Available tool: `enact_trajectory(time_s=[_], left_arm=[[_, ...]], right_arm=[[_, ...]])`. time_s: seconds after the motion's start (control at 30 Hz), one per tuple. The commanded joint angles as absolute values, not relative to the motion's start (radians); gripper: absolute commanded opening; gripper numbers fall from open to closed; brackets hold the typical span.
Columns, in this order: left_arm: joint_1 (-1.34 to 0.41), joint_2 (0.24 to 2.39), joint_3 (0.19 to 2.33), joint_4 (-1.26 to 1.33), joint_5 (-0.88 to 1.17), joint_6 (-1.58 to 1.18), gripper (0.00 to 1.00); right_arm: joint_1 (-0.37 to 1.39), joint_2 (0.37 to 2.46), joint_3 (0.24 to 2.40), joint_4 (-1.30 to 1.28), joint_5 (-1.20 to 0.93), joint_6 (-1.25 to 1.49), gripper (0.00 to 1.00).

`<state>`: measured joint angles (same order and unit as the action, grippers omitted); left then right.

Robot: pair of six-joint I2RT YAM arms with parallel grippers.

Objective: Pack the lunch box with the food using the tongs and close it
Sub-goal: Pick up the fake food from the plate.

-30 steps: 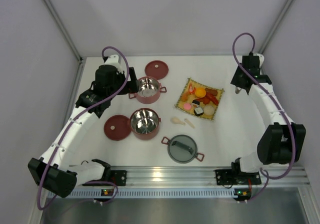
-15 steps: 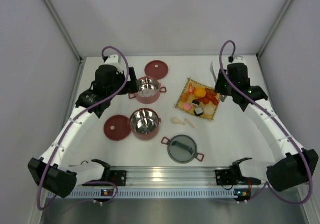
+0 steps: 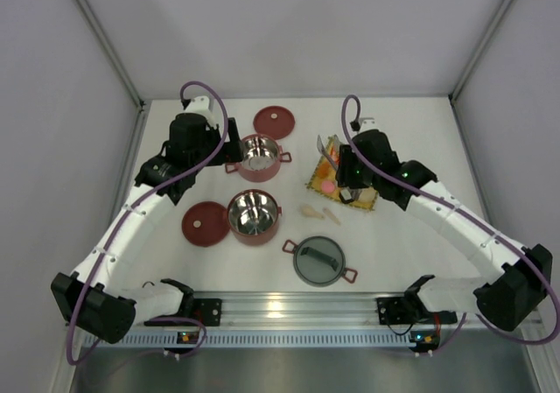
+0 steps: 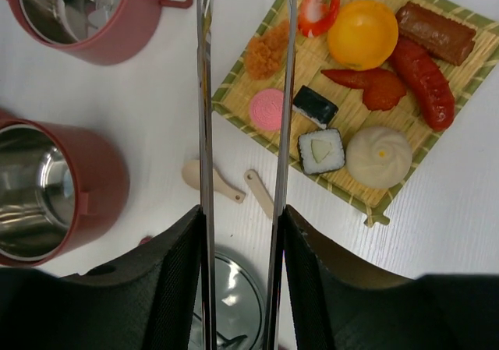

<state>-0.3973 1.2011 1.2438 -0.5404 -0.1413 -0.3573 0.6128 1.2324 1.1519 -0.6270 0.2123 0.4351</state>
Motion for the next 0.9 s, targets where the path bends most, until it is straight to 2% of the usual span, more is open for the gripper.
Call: enact_trajectory(time_s=[0.0, 0.37, 0.87], left_arm=[[-0.400, 1.201, 1.272, -0.528, -0.155, -0.353, 0.99], [-0.400, 1.204, 1.269, -0.526, -0.150, -0.354, 0.99], [-0.400, 1.210, 1.267, -0.525, -0.144, -0.356, 0.99]], right_arm=[[0.660, 1.246, 1.147, -0.650, 0.262, 0.479, 0.43], [0.718, 1.275, 1.112, -0.653, 0.354, 0.526, 0.45], [0.752, 1.364, 1.092, -0.606, 0.350, 0.591, 0.46]])
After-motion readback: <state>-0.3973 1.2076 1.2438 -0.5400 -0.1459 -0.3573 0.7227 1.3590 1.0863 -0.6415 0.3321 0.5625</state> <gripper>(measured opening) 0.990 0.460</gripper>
